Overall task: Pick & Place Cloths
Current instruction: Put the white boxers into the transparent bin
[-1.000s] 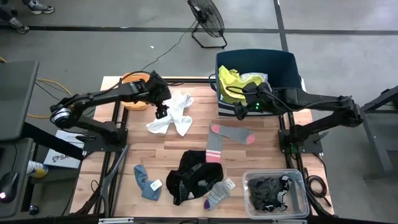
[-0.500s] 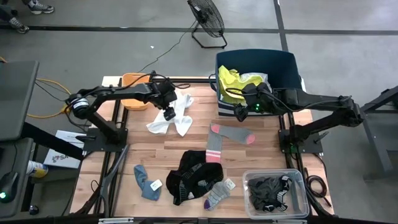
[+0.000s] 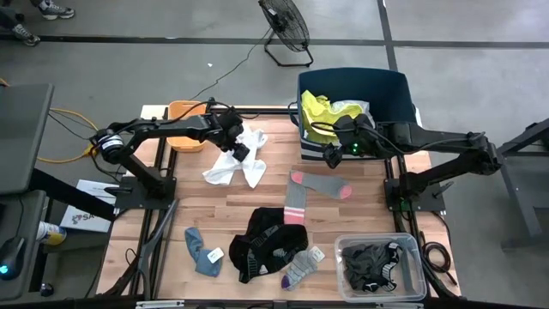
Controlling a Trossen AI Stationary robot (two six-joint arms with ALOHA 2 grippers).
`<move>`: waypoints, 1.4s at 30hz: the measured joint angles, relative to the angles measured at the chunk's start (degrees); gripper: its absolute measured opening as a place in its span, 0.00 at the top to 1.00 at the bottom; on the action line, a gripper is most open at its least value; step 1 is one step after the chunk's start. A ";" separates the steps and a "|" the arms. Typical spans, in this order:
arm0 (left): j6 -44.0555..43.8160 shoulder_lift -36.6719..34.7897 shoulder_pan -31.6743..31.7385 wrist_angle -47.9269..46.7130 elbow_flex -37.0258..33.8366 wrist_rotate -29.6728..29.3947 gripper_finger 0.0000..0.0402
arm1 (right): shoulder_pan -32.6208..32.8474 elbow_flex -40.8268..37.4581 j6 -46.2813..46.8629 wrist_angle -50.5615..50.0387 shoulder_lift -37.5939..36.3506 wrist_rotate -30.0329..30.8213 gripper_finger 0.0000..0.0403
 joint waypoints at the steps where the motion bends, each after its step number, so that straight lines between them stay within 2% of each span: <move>1: -0.78 0.00 0.00 -0.01 0.00 -0.03 0.39 | 0.00 0.00 0.28 0.00 0.00 0.00 0.23; 7: -2.28 1.46 -0.11 -0.19 0.02 -1.58 0.39 | 0.00 0.00 1.72 0.00 0.00 -0.03 0.23; 17: -2.47 8.07 -0.13 0.32 0.28 -2.96 0.39 | 0.00 0.00 3.95 0.04 0.00 -0.04 0.23; 20: -1.75 8.41 -0.15 0.32 0.26 -3.68 0.42 | 0.00 0.00 4.22 0.04 0.00 -0.04 0.23; 25: -0.99 8.50 -0.13 0.07 0.17 -4.97 0.58 | 0.00 0.00 4.46 0.04 0.00 -0.04 0.23; 32: 2.14 8.57 -0.08 -1.28 0.11 -5.46 0.94 | 0.00 0.00 4.66 0.04 0.00 -0.04 0.23; 37: 7.36 8.61 -0.09 -1.91 0.15 -4.35 0.97 | 0.00 0.00 4.63 0.04 0.00 -0.02 0.23; 42: 10.48 5.21 -0.96 -3.14 -0.36 -1.11 0.99 | 0.34 0.00 4.32 0.08 0.00 0.13 0.23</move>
